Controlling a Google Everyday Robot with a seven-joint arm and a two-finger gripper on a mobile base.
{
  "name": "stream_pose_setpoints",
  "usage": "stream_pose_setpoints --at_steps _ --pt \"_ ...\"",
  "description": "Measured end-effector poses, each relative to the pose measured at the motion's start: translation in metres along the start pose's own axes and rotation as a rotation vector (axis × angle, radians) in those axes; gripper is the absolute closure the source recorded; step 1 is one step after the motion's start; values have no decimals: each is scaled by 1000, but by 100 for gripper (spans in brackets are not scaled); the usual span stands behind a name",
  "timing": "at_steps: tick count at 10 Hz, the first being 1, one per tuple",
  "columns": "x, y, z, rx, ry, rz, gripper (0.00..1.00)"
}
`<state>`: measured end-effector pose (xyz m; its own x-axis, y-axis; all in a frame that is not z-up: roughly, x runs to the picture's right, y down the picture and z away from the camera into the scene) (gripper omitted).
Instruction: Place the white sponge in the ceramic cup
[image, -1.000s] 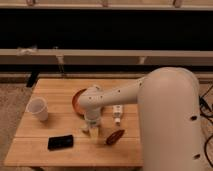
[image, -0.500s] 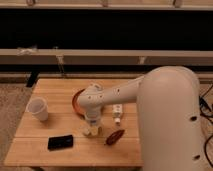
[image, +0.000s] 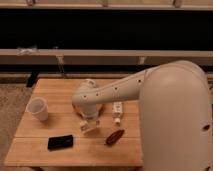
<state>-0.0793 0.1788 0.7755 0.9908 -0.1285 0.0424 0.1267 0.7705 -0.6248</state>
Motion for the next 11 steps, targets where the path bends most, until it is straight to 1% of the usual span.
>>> stream_pose_setpoints --at_steps 1,2,3,5,6,8,9,10,11 --pt "-6 -2 -14 21 19 -19 100" --pt "-12 -6 -32 49 43 -38 100" --pt "-15 -10 -45 70 59 -50 100" --pt "-35 -29 -64 119 95 -101 100" --pt "-43 -39 -70 137 105 -126 100" --pt "-48 -62 -73 159 116 -153 100" --pt "-58 -77 -74 175 114 -173 100" --pt "-66 -86 -77 190 111 -190 100" --pt "-75 -98 -84 211 107 -209 100"
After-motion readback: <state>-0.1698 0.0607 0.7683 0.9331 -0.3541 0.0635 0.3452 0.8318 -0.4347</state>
